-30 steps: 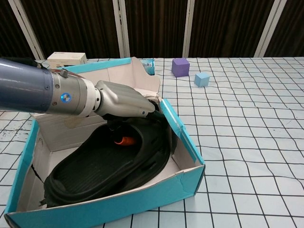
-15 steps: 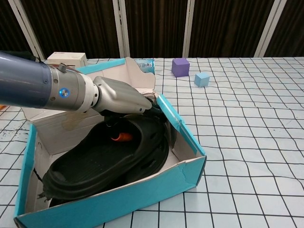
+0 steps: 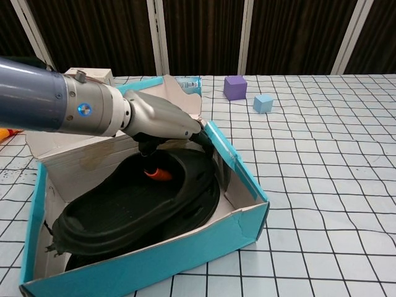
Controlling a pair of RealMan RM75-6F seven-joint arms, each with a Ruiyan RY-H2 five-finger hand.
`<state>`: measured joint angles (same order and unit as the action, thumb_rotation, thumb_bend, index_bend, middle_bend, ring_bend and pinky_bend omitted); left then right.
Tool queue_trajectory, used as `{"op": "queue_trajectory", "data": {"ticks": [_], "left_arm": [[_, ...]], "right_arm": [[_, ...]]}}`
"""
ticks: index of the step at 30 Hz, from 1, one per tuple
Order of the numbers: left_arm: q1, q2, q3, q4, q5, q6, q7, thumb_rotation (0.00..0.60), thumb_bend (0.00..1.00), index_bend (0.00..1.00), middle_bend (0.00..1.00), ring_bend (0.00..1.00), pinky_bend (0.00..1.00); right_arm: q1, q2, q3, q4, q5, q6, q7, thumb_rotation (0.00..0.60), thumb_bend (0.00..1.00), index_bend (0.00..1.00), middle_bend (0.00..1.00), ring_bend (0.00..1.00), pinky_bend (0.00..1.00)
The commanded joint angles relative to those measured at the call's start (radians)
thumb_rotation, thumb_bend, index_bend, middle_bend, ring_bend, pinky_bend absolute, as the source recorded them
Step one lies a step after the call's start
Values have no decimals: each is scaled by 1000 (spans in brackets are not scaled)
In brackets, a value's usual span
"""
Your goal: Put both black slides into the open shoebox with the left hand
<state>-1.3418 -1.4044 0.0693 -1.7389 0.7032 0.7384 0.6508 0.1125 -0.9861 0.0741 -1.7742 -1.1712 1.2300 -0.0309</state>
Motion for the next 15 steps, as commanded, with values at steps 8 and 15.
{"op": "queue_trajectory", "data": {"ticks": [8, 15], "left_arm": [[-10, 56, 9, -58, -4, 36, 37, 600, 64, 3, 219, 118, 250], [-32, 96, 4, -101, -49, 36, 51, 600, 64, 11, 217, 118, 250]], "right_arm": [[2, 1, -2, -2, -1, -2, -4, 600, 246, 0, 25, 101, 130], [5, 0, 1, -1, 5, -7, -7, 600, 245, 0, 25, 101, 131]]}}
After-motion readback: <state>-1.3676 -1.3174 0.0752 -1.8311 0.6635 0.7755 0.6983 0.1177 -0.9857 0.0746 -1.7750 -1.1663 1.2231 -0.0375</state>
